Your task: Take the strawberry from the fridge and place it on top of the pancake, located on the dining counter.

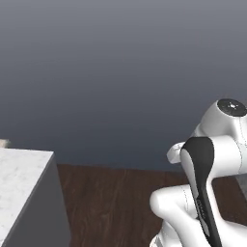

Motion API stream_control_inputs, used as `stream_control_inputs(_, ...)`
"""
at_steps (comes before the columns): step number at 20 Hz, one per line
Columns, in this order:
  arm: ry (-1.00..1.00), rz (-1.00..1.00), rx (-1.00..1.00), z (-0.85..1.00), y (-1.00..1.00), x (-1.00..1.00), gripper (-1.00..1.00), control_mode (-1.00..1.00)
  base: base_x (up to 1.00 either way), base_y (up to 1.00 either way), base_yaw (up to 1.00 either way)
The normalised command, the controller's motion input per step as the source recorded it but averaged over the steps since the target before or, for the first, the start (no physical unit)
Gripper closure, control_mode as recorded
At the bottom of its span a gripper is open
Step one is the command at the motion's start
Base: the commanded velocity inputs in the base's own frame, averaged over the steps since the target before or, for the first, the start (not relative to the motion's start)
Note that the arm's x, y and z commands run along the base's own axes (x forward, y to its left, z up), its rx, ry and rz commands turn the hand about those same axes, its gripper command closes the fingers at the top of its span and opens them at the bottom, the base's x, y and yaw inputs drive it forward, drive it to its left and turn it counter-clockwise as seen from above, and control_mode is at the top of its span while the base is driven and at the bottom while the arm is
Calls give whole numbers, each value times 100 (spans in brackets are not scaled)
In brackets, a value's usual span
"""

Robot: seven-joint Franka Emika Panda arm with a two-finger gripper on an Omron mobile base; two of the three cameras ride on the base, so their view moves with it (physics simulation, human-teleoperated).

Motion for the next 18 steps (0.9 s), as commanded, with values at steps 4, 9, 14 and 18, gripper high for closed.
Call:
stream_control_inputs(4, 0, 0, 0, 0, 0, 0, 100, 100, 100, 11, 64)
stream_control_inputs(9, 0, 0, 0, 0, 0, 0, 100, 100, 100, 0, 61)
stream_control_inputs(14, 0, 0, 0, 0, 0, 0, 100, 100, 100, -7, 52)
stream_control_inputs(18, 0, 0, 0, 0, 0, 0, 100, 100, 89, -7, 51)
